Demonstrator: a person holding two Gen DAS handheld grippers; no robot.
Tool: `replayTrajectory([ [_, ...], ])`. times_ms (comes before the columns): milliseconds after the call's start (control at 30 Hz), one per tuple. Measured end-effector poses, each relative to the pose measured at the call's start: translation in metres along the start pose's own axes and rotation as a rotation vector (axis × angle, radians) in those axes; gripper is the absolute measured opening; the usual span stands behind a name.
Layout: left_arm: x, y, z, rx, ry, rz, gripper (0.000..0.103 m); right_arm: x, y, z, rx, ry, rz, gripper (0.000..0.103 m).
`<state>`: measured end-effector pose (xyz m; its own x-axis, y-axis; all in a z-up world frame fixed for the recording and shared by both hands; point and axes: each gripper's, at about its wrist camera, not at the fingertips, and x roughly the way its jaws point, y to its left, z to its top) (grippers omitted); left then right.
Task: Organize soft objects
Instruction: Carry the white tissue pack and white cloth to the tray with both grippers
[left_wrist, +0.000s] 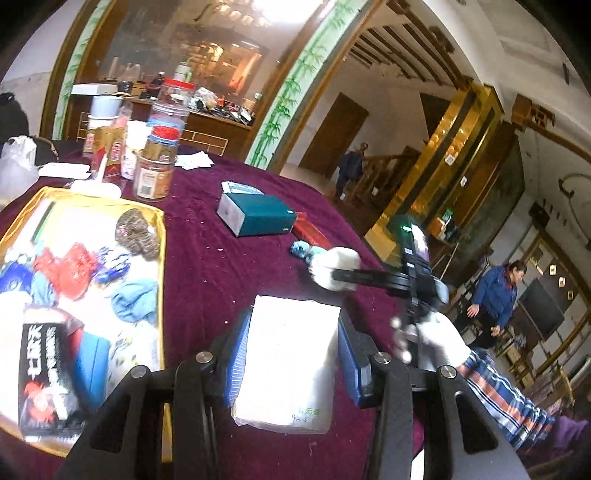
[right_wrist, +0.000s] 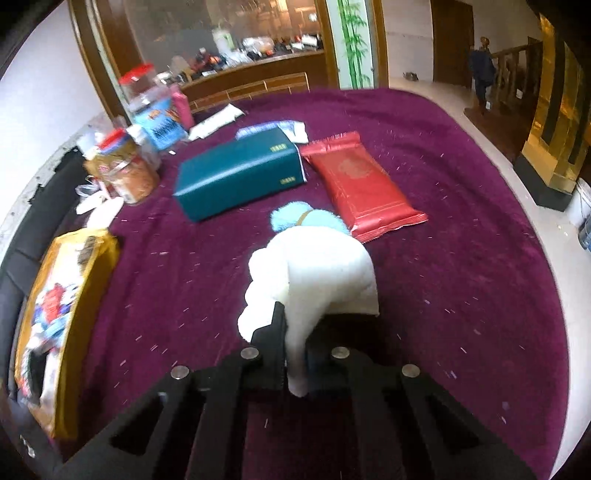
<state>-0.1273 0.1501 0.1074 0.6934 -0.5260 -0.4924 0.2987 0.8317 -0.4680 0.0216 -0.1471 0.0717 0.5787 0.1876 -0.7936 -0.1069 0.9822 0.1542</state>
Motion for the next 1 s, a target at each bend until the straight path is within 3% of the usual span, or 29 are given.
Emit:
replayTrajectory([
  [200,-0.029,0.012,-0.017,-0.038,-0.034,0.006,0.045,-0.058,0.005,-0.020,0.005,-0.064,0.054,0.008],
  [467,-0.060,0.033,-0.028,-0.081,-0.071,0.036,0.045,-0.103,0.022,-0.037,0.001,-0.109,0.128,0.008],
  [733,-0.069,0.055,-0.034,-0.124,-0.070,0.056,0.045,-0.104,0.063,-0.035,-0.039,-0.087,0.221,0.008],
  [1000,-0.097,0.084,-0.027,-0.182,-0.129,0.134,0.045,-0.090,0.120,-0.028,-0.098,-0.054,0.367,0.008],
])
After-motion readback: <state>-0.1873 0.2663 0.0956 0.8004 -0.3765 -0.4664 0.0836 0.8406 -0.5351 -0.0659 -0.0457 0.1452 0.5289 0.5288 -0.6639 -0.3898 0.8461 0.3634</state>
